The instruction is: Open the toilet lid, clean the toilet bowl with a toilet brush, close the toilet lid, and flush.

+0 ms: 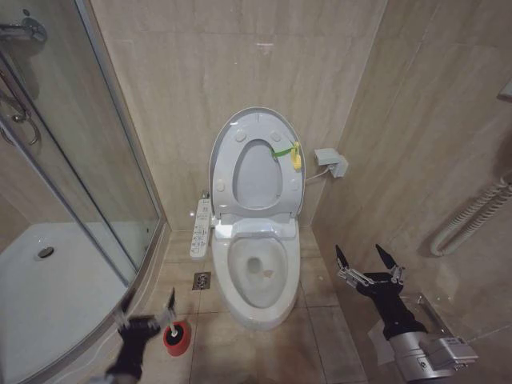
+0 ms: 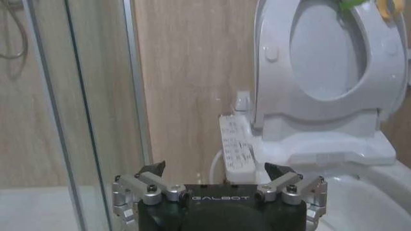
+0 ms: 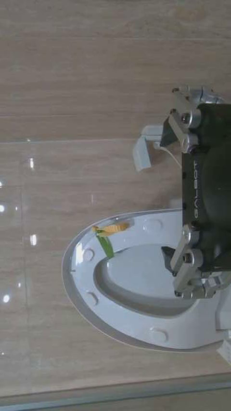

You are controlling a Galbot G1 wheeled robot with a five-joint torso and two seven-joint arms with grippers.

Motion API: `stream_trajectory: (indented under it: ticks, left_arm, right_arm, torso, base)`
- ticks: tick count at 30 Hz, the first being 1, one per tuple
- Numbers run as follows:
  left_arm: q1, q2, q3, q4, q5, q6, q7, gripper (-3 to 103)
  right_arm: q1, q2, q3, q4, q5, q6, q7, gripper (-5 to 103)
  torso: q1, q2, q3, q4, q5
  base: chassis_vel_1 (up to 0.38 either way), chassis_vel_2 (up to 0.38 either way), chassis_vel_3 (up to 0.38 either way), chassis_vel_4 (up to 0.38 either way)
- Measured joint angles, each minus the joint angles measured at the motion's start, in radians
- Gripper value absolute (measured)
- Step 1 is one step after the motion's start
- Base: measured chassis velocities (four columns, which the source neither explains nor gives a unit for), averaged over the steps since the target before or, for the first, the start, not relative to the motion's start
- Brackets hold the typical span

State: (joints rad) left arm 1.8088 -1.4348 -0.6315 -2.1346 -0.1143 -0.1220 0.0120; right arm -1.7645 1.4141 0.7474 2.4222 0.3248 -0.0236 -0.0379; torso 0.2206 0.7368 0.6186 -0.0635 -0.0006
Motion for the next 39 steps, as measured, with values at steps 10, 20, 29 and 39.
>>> stream_trajectory:
  ticks: [10, 20, 29, 39]
  left_arm:
    - [0.031, -0.067, 0.023, 0.156, 0.059, -0.22, 0.007, 100]
    - [0.06, -0.104, 0.032, 0.159, 0.096, -0.261, 0.003, 100]
    - [0.081, -0.118, 0.022, 0.16, 0.102, -0.286, -0.01, 100]
    - [0.089, -0.121, 0.019, 0.235, 0.103, -0.309, -0.044, 100]
  right_arm:
    - [0.0, 0.0, 0.0, 0.0, 0.0, 0.0, 0.0, 100]
    - [0.0, 0.0, 0.0, 0.0, 0.0, 0.0, 0.0, 100]
    - [0.0, 0.0, 0.0, 0.0, 0.0, 0.0, 0.0, 100]
    - [0.0, 0.0, 0.0, 0.0, 0.0, 0.0, 0.0, 100]
  torso:
    - [0.0, 0.0, 0.0, -0.0004, 0.0006]
    - [0.0, 0.0, 0.0, -0.0005, 0.0007]
    - [0.0, 0.0, 0.0, -0.0005, 0.0007]
    - [0.0, 0.0, 0.0, -0.0005, 0.0006]
  base:
    - [0.0, 0.0, 0.0, 0.0]
    - [0.0, 0.0, 0.0, 0.0]
    - [0.0, 0.0, 0.0, 0.0]
    - [0.0, 0.0, 0.0, 0.0]
